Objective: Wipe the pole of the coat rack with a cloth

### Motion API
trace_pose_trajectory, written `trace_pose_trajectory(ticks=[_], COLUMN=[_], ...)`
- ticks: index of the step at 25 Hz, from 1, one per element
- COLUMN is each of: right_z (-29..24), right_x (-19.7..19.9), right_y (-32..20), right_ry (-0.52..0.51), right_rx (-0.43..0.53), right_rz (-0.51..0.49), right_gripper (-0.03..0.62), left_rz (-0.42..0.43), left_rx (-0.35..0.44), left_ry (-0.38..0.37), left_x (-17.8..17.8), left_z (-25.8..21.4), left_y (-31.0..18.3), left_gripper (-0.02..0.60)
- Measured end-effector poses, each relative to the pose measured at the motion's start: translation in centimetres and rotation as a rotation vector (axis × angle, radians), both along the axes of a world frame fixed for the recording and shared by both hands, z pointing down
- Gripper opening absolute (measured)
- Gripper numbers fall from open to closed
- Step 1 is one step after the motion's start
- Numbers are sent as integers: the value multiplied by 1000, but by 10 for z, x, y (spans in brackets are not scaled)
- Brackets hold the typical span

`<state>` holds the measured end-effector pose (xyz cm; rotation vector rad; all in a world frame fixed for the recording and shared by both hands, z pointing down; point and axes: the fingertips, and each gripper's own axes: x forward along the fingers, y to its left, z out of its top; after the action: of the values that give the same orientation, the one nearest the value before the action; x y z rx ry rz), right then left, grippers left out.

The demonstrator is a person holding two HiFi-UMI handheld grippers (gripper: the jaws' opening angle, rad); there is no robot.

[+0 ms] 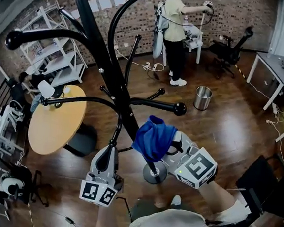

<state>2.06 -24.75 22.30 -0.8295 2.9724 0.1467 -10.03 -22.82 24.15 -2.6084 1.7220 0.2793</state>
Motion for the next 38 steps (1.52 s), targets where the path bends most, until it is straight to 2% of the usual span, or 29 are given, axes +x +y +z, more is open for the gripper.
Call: trace_pose_trajectory(ticks=[5,9,12,15,17,19,21,24,28,32,35,38], right_z=[-33,-16,61,180,247,280,282,241,105,-26,-68,-72], right_x=[-29,-39,-59,-71,-73,-76,-76,-74,-51,-8,13,23], right_y=[-32,-51,-74,-77,-77,-76,-77,-71,-52,17,71,93], right_ry=[6,36,125,253,311,298,267,226,48,-107,-140,-143], right_rx=[-17,-17,-96,-254,-338,-356,-367,-342,-222,-74,-23,-31], right_rz=[-29,-29,-16,-31,-31,-23,-13,-12,-2,23,56,119], right_gripper=[103,103,103,104,104,106,107,107,107,107,107,107], left_rz=[-77,-128,-161,-142,-140,-148,-163,-175,-131,-82,-70,-44], left_rx=[-50,-19,-34,-82,-79,-77,-91,-105,-60,13,87,130], left_ry=[-26,-28,-8,17,10,-4,-6,1,1,-14,-49,-77], left_x=[-21,-20,-23,-15,-12,-14,-21,-29,-26,-26,-24,-20], left_z=[-1,-10,0,18,18,19,25,28,4,-31,-61,-76], left_y=[14,31,40,47,51,57,62,65,57,66,86,103], left_gripper=[18,18,18,18,18,18,18,18,18,18,18,18])
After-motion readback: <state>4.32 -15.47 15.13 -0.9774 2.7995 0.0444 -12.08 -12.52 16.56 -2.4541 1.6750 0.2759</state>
